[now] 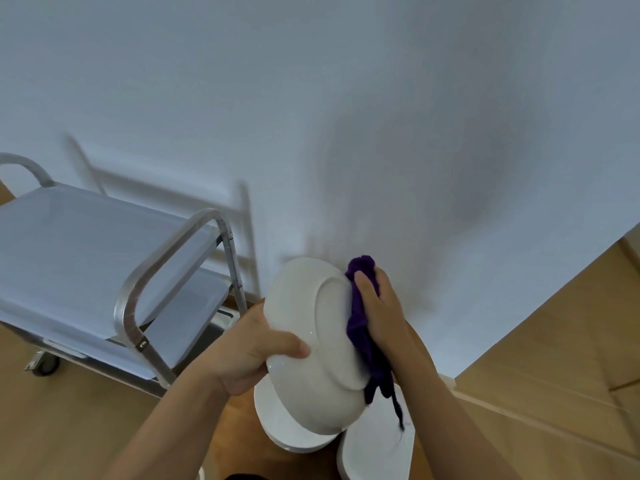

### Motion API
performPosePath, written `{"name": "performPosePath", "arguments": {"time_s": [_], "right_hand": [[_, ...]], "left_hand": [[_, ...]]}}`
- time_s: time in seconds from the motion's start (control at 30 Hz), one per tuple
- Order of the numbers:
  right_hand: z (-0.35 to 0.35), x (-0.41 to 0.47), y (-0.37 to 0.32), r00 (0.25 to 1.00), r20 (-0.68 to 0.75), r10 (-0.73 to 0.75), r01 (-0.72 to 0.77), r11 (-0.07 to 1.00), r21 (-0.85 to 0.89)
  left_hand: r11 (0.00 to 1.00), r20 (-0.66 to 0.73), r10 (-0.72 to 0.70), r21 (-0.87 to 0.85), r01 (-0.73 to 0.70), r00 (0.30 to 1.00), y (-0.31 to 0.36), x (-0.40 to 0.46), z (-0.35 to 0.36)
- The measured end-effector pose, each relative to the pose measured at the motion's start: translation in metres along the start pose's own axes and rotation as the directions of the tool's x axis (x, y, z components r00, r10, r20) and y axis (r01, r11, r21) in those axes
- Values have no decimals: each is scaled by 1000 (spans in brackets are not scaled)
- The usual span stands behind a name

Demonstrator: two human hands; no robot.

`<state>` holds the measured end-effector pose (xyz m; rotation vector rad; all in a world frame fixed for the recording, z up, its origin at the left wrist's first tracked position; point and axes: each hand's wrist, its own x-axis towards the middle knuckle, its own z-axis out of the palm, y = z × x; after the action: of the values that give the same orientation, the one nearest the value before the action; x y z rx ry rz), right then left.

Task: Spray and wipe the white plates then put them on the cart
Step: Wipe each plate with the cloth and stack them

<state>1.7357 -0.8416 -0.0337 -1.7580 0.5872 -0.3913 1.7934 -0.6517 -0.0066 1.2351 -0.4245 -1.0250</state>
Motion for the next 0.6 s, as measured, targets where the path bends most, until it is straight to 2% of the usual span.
{"name": "performPosePath", "arguments": {"time_s": [0.1,0.23,0.33,0.4,0.47,0.53,0.6], "right_hand": [[4,-13,15,998,-59,10,-10,1000,1],[4,-21,26,999,-53,5,-7,999,-45],[5,-29,32,999,-51,1,-5,997,-83],[8,-36,31,998,-4,58,-58,998,22],[9,-38,24,975,65,211,-221,945,241],[5,-35,21,928,130,350,-372,834,408],[-3,-26,22,900,194,391,-435,768,471]], "left_hand": [[998,-77,24,-61,-29,997,-5,7,5],[992,-123,30,-120,-45,992,-16,15,23],[999,-187,50,-11,-53,981,-24,23,32],[980,-237,103,189,-58,966,-32,30,37],[879,-262,133,478,8,956,-41,37,40],[676,-217,109,732,88,970,-50,41,37],[462,-143,77,882,91,987,-52,42,33]]}}
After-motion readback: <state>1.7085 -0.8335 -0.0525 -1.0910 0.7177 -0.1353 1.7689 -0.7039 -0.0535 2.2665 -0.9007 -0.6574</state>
